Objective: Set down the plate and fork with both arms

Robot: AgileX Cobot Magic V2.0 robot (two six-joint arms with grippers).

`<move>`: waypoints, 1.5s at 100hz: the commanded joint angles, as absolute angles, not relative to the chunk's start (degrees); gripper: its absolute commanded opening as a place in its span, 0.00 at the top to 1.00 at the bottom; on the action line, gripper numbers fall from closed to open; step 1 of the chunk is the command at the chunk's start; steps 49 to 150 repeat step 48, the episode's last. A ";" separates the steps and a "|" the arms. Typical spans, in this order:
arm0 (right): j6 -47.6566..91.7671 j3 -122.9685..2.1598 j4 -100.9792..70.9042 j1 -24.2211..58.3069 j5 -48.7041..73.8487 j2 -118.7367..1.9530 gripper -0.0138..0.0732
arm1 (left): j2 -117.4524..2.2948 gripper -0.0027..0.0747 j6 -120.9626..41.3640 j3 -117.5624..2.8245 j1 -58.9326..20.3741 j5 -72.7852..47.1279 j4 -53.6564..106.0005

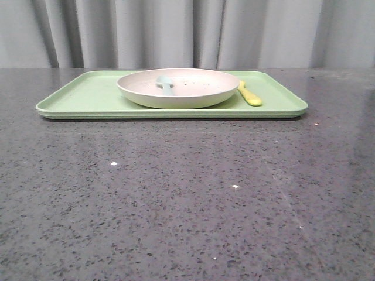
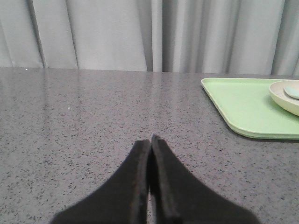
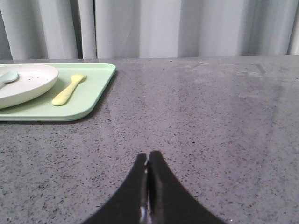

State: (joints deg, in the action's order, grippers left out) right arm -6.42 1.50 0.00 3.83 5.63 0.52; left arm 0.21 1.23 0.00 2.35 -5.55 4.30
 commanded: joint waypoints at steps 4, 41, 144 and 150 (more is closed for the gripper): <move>-6.03 1.33 0.31 3.48 2.38 1.95 0.92 | 2.02 0.99 1.90 0.78 2.46 -1.55 4.42; -6.03 1.28 0.31 3.48 2.69 1.95 0.92 | 2.02 0.99 1.90 0.78 2.46 -1.55 4.42; -6.03 1.28 0.31 3.48 2.69 1.95 0.92 | 2.02 0.99 1.90 0.78 2.46 -1.55 4.42; -6.03 1.28 0.31 3.48 2.69 1.95 0.92 | 2.02 0.99 1.90 0.78 2.46 -1.55 4.42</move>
